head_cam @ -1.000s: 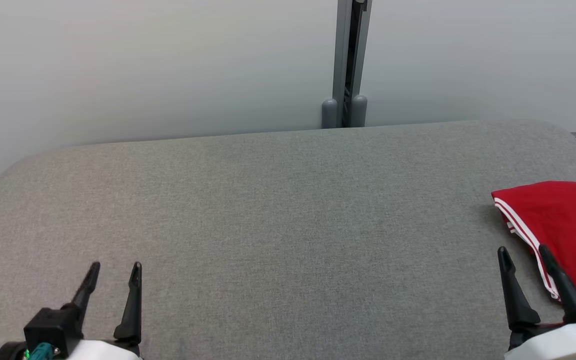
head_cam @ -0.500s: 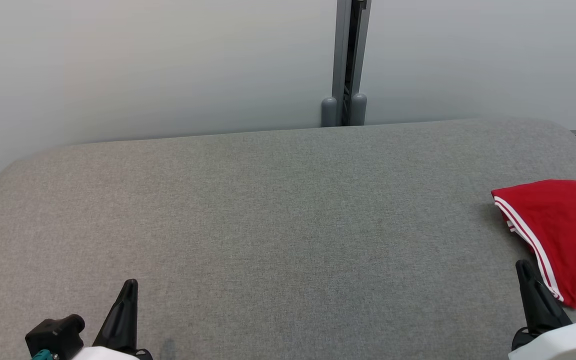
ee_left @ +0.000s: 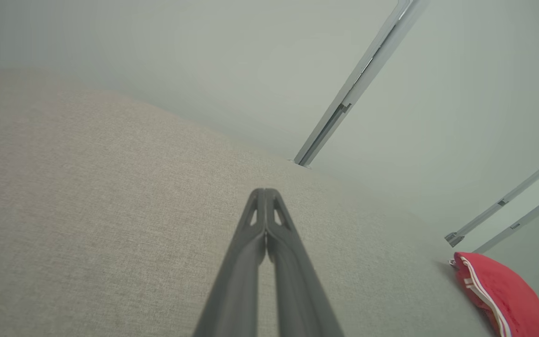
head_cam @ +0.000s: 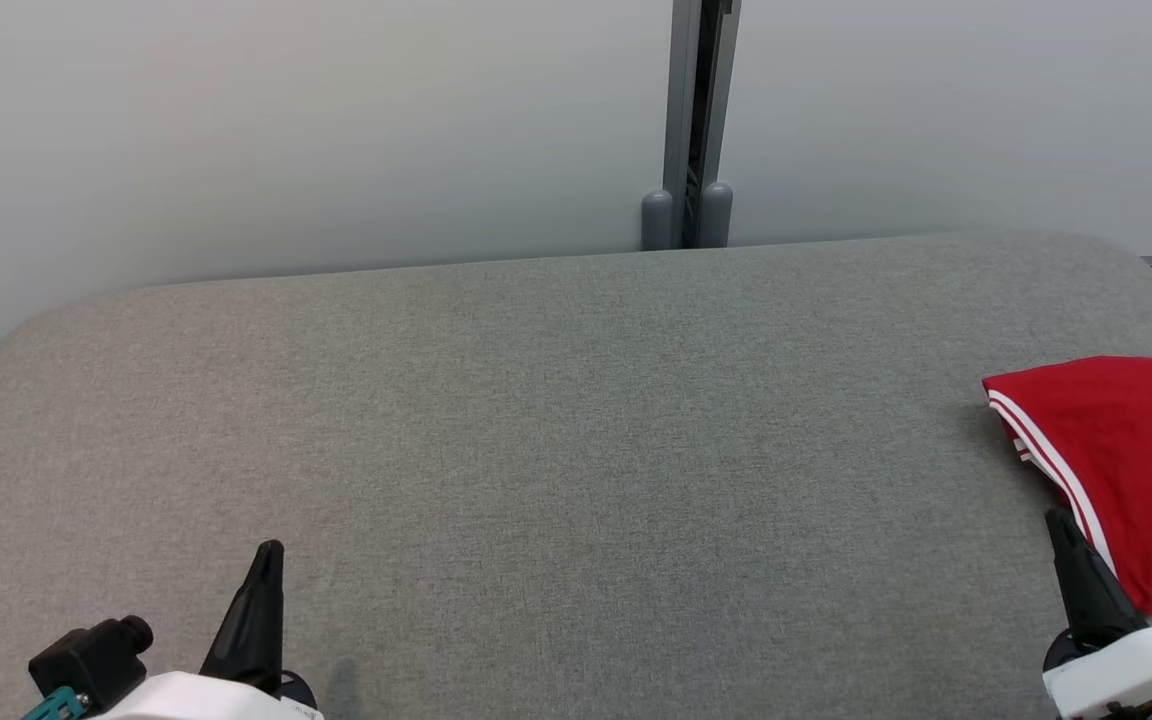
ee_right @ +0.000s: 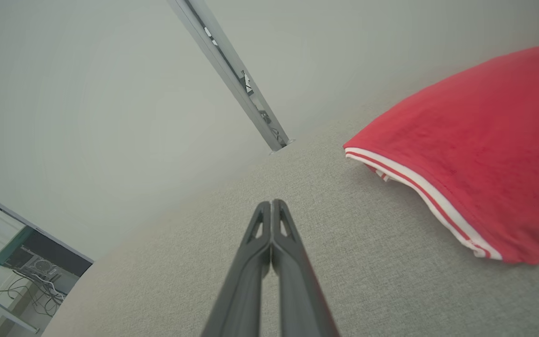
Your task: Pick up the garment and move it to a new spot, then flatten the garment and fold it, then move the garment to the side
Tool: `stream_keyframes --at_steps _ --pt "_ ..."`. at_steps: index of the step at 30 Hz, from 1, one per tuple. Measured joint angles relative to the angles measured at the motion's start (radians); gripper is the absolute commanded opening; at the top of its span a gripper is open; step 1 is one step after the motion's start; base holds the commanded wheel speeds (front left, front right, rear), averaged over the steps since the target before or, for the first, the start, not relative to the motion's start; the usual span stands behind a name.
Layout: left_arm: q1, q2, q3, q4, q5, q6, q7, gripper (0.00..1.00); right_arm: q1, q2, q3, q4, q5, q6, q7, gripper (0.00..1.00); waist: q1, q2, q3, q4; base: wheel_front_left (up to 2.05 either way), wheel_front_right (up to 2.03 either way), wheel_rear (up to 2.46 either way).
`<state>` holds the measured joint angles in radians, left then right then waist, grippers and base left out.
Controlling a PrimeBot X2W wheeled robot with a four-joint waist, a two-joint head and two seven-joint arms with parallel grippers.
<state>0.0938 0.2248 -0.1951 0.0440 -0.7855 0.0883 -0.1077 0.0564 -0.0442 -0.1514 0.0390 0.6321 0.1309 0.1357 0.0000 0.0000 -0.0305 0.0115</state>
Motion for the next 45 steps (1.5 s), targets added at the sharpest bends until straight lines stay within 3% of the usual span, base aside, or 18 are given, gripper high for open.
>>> stream_keyframes --at_steps 45 --pt "-0.082 -0.100 0.039 0.081 -0.469 -0.121 -0.034 0.00 -0.135 -0.013 -0.101 0.170 0.527 0.000 0.130 0.00 0.0000 0.0000 0.017 -0.005 0.00 0.00 0.00"
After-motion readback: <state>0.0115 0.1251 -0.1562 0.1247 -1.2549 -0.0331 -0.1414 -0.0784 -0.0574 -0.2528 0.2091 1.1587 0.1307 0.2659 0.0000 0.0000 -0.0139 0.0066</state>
